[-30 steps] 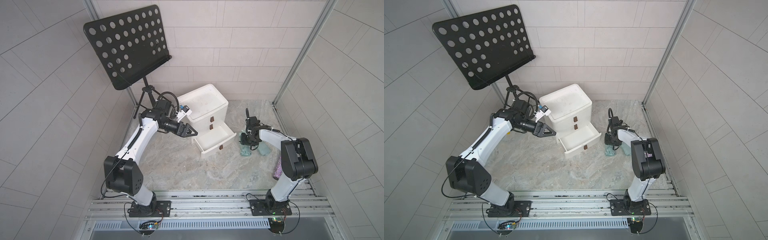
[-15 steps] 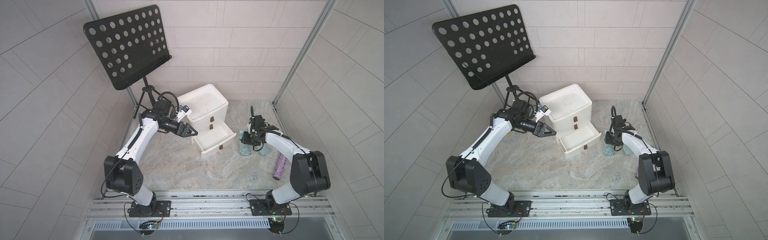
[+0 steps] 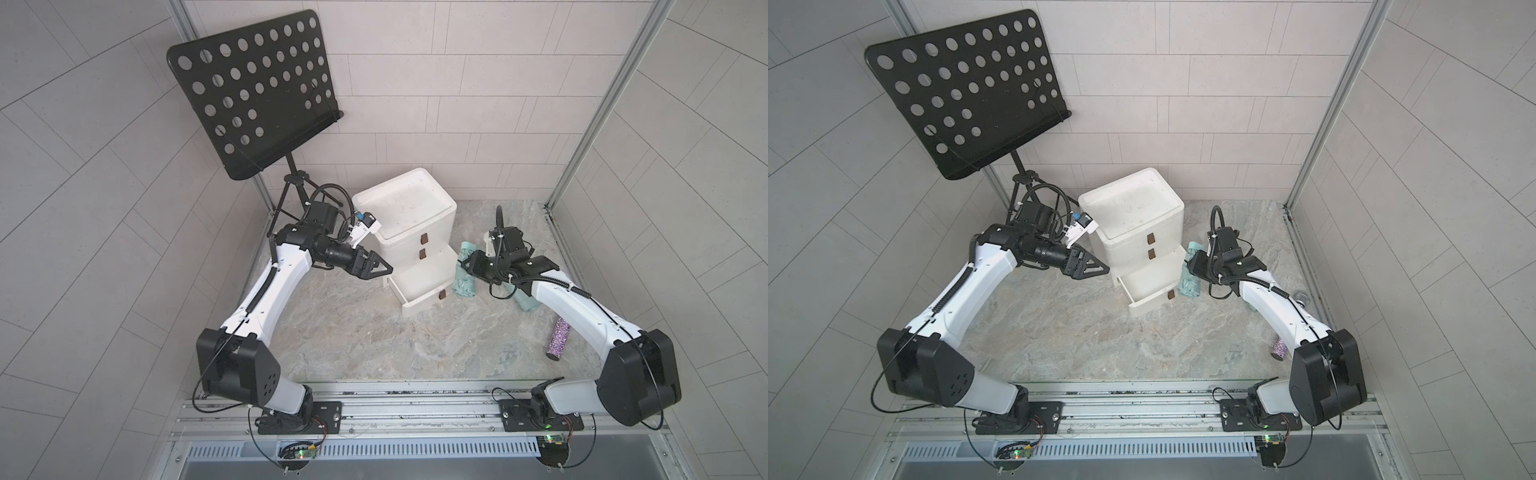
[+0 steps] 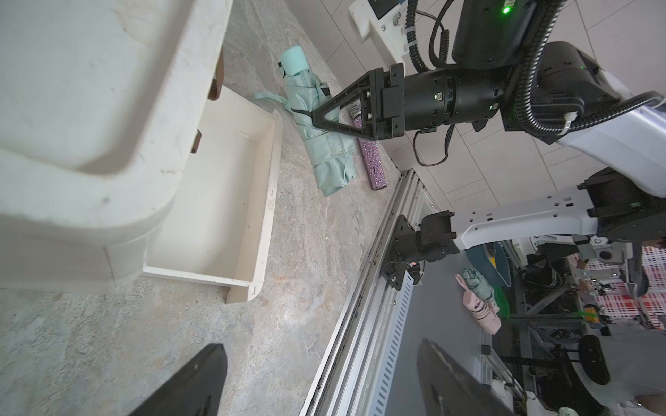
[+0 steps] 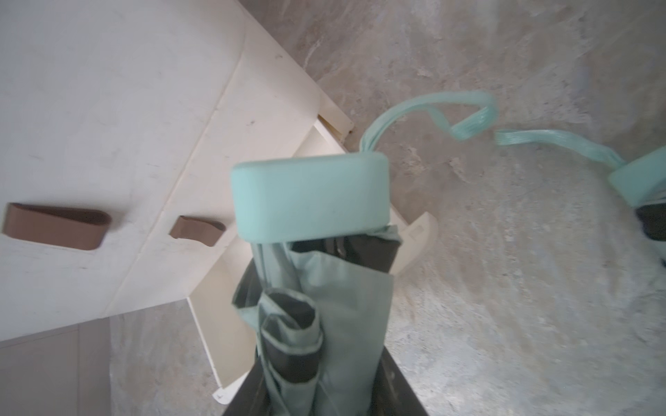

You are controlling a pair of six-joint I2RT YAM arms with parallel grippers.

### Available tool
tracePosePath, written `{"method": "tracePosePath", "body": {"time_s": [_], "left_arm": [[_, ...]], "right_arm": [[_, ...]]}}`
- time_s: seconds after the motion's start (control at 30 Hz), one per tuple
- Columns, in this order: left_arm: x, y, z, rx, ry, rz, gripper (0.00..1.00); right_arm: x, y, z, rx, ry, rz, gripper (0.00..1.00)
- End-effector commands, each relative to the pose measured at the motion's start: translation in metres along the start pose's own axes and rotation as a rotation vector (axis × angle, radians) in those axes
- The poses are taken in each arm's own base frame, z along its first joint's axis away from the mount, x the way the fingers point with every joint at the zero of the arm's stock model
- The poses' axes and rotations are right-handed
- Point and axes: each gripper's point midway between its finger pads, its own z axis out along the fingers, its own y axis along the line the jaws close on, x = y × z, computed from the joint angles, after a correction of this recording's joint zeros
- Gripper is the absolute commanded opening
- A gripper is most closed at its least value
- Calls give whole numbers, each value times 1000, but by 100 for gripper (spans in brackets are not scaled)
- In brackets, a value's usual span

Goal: Place the umbrella in the drawer by color
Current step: Place the umbrella in the drawer.

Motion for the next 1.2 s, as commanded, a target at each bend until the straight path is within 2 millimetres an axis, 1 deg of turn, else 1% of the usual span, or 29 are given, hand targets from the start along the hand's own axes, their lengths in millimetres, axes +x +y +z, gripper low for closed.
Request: {"method": "tracePosePath", "body": {"time_s": [0.0, 0.1, 0.2, 0.27, 0.43, 0.53, 0.67, 0.8, 0.93, 1.0, 1.17], "left_arm": [[1, -3, -2, -72, -17, 116, 89], [4, -2, -1, -155, -26, 194, 89], [9, -4, 1, -191, -33, 246, 89], [9, -7, 2, -180, -33, 244, 89], [7, -7, 3, -175, -36, 236, 89], [9, -7, 5, -169, -32, 232, 89], [9, -6, 4, -178, -33, 235, 89], [9, -5, 5, -178, -32, 235, 89], [10, -2, 7, -180, -27, 229, 89], [10, -2, 7, -180, -25, 227, 89], [11, -2, 6, -184, -27, 231, 89]], "right_arm": [[-11, 26, 10, -98, -80, 142, 12], [-8, 30, 25, -125, -102, 226, 11], [-8, 33, 33, -121, -128, 276, 11], [-8, 37, 37, -129, -139, 308, 12], [-7, 49, 49, -171, -153, 396, 13], [-5, 50, 57, -190, -152, 459, 13], [1, 46, 67, -195, -156, 531, 13], [9, 46, 77, -191, -146, 558, 14], [13, 57, 88, -212, -124, 562, 16], [14, 58, 92, -211, -120, 567, 16], [15, 56, 94, -205, -130, 574, 19]]}}
